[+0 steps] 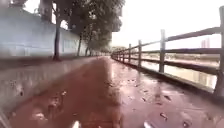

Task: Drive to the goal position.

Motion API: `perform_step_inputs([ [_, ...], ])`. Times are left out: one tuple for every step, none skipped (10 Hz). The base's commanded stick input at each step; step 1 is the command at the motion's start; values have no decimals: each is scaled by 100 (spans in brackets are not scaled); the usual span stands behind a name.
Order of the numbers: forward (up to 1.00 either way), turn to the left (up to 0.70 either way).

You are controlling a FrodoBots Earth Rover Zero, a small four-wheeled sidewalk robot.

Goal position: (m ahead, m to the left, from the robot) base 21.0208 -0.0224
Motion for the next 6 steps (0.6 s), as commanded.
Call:
perform_step_inputs([
  [70,0],
  [70,0],
  [70,0],
  [70,0],
  [70,0],
  [70,0],
])
